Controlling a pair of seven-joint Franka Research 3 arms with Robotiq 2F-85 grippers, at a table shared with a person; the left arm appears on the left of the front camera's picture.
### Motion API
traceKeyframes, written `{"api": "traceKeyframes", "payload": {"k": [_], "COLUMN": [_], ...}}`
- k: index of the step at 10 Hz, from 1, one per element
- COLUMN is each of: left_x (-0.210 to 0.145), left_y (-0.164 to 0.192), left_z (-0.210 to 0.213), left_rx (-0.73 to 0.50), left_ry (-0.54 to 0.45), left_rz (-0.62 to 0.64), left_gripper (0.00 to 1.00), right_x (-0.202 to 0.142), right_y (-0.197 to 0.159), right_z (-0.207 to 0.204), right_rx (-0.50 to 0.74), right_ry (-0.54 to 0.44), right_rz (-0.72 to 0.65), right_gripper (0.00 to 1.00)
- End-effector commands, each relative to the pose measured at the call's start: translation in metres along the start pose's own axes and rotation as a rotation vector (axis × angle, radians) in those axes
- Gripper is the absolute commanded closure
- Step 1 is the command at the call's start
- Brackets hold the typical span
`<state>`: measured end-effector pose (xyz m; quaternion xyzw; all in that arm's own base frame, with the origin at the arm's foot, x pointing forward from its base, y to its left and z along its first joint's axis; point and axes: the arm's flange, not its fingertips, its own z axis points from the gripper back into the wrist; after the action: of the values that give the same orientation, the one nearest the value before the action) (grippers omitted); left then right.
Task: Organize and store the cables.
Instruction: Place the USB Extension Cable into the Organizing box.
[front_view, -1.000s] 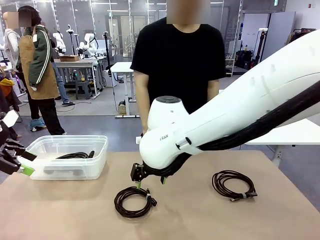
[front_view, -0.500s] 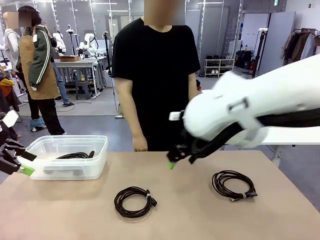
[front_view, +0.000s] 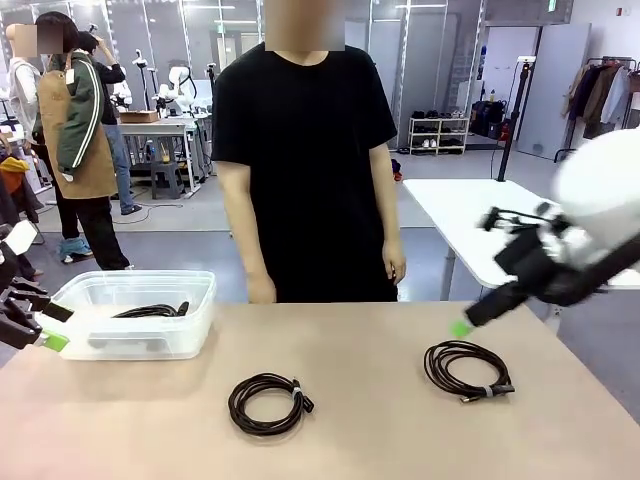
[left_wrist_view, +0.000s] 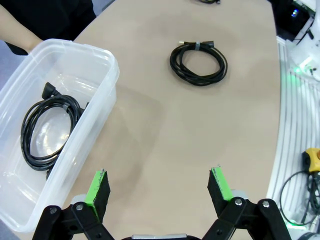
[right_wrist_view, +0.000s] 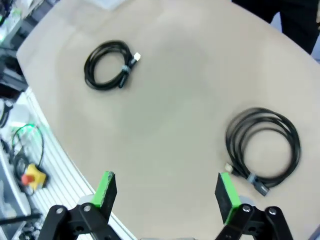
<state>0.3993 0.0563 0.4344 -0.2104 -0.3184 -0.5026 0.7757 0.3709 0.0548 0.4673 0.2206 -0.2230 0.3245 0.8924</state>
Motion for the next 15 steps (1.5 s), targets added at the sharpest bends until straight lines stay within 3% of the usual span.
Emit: {"api": "traceKeyframes", "payload": {"k": [1,4,5,7,9,12,13,14,15], "left_x": [0.001,0.000,0.027,0.071,0.116,0.170,0.186,0.197,0.209], "left_y": [0.000,0.000,-0.021,-0.055,-0.081,-0.104,-0.108,-0.107,-0.108], "left_z": [0.003,0.000,-0.025,-0.065,-0.104,-0.168,-0.193,-0.215,-0.235], "left_rx": [-0.008,0.000,-0.023,-0.022,0.013,0.041,0.067,0.071,0.063], "left_ry": [0.010,0.000,0.043,0.054,0.133,0.197,0.201,0.230,0.270], "left_rz": [-0.003,0.000,-0.033,0.035,0.091,0.123,0.146,0.158,0.150], "left_gripper": [0.00,0.00,0.00,0.00,0.00,0.00,0.00,0.00,0.00], "right_x": [-0.047,-0.104,-0.121,-0.147,-0.164,-0.179,-0.184,-0.154,-0.154], "right_y": [-0.022,-0.058,-0.067,-0.082,-0.088,-0.084,-0.081,-0.115,-0.115], "right_z": [0.036,0.060,0.067,0.070,0.068,0.069,0.071,0.092,0.092], "right_rx": [0.007,0.002,0.018,0.036,0.050,0.027,-0.075,0.039,0.039], "right_ry": [-0.047,-0.096,-0.107,-0.121,-0.141,-0.160,-0.156,-0.131,-0.131], "right_rz": [0.123,0.287,0.315,0.359,0.414,0.490,0.484,0.461,0.461], "right_gripper": [0.00,0.00,0.00,0.00,0.00,0.00,0.00,0.00,0.00]}}
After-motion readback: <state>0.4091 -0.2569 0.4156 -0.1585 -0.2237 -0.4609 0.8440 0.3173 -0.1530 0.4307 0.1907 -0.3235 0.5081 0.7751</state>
